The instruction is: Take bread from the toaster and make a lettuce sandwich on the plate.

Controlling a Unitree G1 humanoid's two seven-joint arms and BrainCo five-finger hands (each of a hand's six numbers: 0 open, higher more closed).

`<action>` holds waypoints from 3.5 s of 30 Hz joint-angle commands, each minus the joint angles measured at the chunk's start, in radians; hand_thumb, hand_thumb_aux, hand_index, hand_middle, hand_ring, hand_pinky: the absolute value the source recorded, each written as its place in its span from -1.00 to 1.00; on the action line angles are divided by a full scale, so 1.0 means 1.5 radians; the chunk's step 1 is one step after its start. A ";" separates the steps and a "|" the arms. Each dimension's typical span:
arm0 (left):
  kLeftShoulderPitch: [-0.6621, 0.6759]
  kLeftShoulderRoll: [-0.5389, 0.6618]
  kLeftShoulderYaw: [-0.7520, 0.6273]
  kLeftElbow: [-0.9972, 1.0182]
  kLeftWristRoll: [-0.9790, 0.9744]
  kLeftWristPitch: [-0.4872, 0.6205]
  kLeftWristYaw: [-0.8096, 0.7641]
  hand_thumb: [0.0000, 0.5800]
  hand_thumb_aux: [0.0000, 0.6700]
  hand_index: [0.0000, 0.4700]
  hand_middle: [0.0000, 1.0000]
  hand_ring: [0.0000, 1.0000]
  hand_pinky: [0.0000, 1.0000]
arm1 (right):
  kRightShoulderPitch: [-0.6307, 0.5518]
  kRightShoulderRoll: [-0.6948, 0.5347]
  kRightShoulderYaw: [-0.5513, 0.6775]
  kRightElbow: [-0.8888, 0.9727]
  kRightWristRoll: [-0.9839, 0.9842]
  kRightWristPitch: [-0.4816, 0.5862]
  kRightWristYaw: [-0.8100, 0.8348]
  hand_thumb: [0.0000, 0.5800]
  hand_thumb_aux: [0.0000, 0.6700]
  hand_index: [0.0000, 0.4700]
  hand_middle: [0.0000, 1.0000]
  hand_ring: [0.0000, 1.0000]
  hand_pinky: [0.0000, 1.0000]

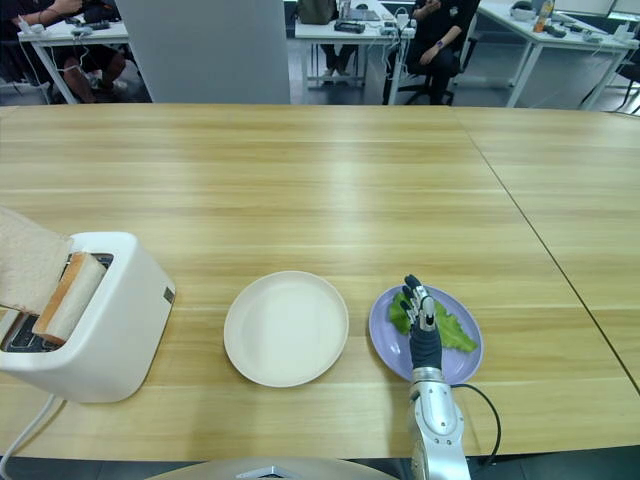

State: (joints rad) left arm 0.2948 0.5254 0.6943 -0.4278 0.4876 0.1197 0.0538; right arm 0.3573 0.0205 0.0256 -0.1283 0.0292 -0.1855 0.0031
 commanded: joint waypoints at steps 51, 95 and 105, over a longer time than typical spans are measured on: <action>-0.244 -0.130 -0.473 0.135 -0.527 0.146 -0.373 1.00 1.00 0.96 1.00 1.00 1.00 | -0.033 0.006 0.038 -0.052 -0.001 -0.028 0.023 -1.00 -1.00 -1.00 -1.00 -1.00 -1.00; -0.354 -0.097 -0.651 0.428 -0.232 -0.032 -0.383 1.00 1.00 0.96 1.00 1.00 1.00 | 0.008 -0.368 -0.094 -0.052 -0.666 0.090 -0.145 -1.00 -1.00 -1.00 -1.00 -1.00 -1.00; -0.347 -0.090 -0.661 0.427 -0.162 -0.043 -0.331 -1.00 -1.00 -1.00 0.71 0.71 0.71 | -0.017 -0.384 -0.026 -0.004 -0.673 0.091 -0.128 -1.00 -1.00 -1.00 -1.00 -1.00 -1.00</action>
State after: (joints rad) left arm -0.2339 0.3810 -0.2972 0.2270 0.2217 0.0526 -0.4571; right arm 0.3478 -0.5446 -0.0325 -0.1625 -0.9758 -0.0511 -0.2064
